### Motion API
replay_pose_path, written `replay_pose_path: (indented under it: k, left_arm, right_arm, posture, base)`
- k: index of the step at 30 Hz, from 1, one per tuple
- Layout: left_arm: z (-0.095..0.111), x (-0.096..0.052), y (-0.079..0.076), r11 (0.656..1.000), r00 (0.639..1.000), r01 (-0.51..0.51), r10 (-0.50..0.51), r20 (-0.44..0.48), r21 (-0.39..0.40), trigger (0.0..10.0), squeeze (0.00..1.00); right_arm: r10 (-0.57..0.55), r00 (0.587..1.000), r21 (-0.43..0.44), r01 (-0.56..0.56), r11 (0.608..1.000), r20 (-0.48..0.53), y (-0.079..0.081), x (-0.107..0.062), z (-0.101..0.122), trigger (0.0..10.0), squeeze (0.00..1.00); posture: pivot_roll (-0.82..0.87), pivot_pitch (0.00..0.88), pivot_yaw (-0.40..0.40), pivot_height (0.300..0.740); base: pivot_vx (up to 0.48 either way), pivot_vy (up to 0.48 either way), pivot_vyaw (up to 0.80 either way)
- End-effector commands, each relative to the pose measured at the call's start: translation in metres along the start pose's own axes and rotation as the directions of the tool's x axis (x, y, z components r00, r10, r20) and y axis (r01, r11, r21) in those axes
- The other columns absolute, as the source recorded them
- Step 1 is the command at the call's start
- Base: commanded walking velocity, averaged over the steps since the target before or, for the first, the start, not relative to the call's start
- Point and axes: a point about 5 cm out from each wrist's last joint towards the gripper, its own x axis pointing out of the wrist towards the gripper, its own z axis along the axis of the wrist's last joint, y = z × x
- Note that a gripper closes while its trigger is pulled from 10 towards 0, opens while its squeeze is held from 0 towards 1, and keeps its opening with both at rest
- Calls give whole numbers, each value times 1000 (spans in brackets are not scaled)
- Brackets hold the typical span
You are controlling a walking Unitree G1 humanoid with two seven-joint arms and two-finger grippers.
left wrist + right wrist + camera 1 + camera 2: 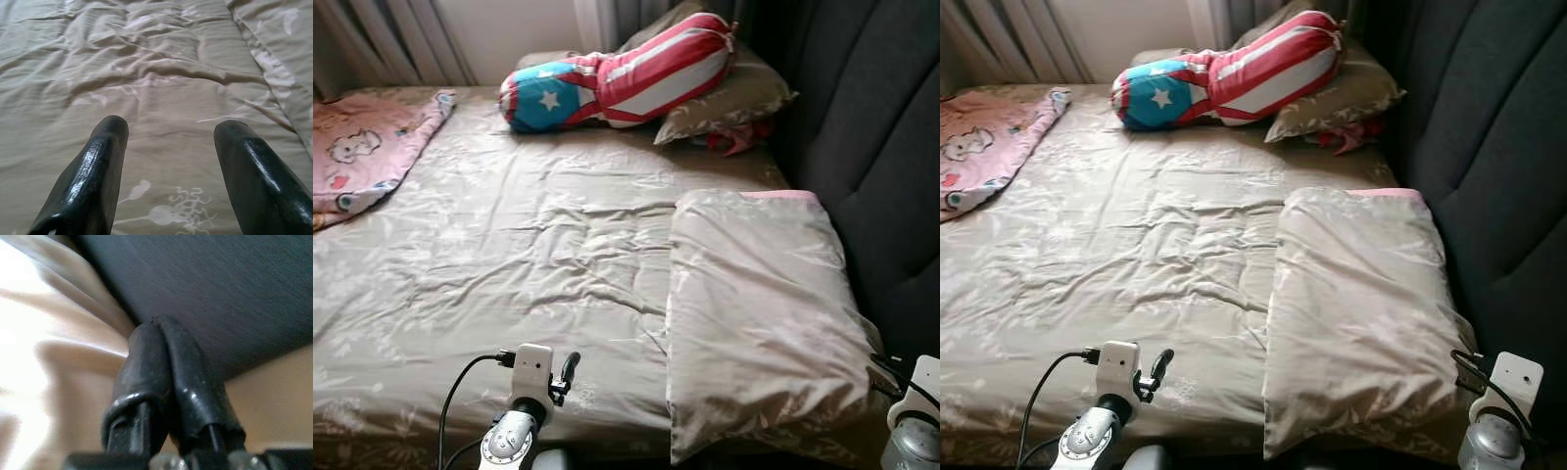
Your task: Clean up the room
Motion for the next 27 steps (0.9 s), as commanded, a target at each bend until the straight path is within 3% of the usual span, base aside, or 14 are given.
replay_pose_path:
  k: [1, 5, 9, 11, 13, 19, 27]
  left_arm:
    - [-6, -2, -1, 1000, 999, 4, -4, -33, 0, 10000, 0]
    - [-7, -2, -2, 1000, 999, 6, -6, -35, 0, 10000, 0]
    - [-8, -3, -2, 1000, 999, 8, -8, -37, 1, 10000, 0]
    - [-8, -2, -2, 1000, 999, 9, -9, -38, 2, 10000, 0]
    - [-8, -1, -2, 1000, 999, 12, -12, -40, 2, 10000, 0]
    - [-7, 1, -5, 1000, 999, 18, -17, -38, 0, 10000, 0]
    - [-7, 1, -3, 1000, 999, 17, -17, -37, 6, 10000, 0]
  right_arm:
    - [52, 997, 24, -54, 998, 60, 10, -4, 3, 10000, 0]
    - [56, 982, 32, -63, 998, 179, 17, -25, -5, 10000, 0]
    - [20, 981, 44, -29, 999, 195, 13, -47, -22, 10000, 0]
    - [1, 984, 33, -7, 999, 180, 7, -60, -33, 10000, 0]
    - [-56, 997, 48, 53, 997, 53, -2, -68, -57, 10000, 0]
    - [-59, 994, 53, 65, 996, -95, -1, -70, -77, 10000, 0]
    - [127, 972, 107, -107, 988, -200, 34, -63, -80, 10000, 0]
  posture:
    - [-41, 78, -8, 651]
    - [-48, 76, -14, 651]
    - [-56, 72, -15, 651]
    - [-60, 71, -15, 651]
    - [-64, 70, -15, 651]
    - [-65, 61, -17, 651]
    - [-57, 47, -12, 651]
  base:
    - [0, 0, 0]
    - [0, 0, 0]
    - [0, 0, 0]
    - [0, 0, 0]
    - [0, 0, 0]
    - [0, 0, 0]
    - [0, 0, 0]
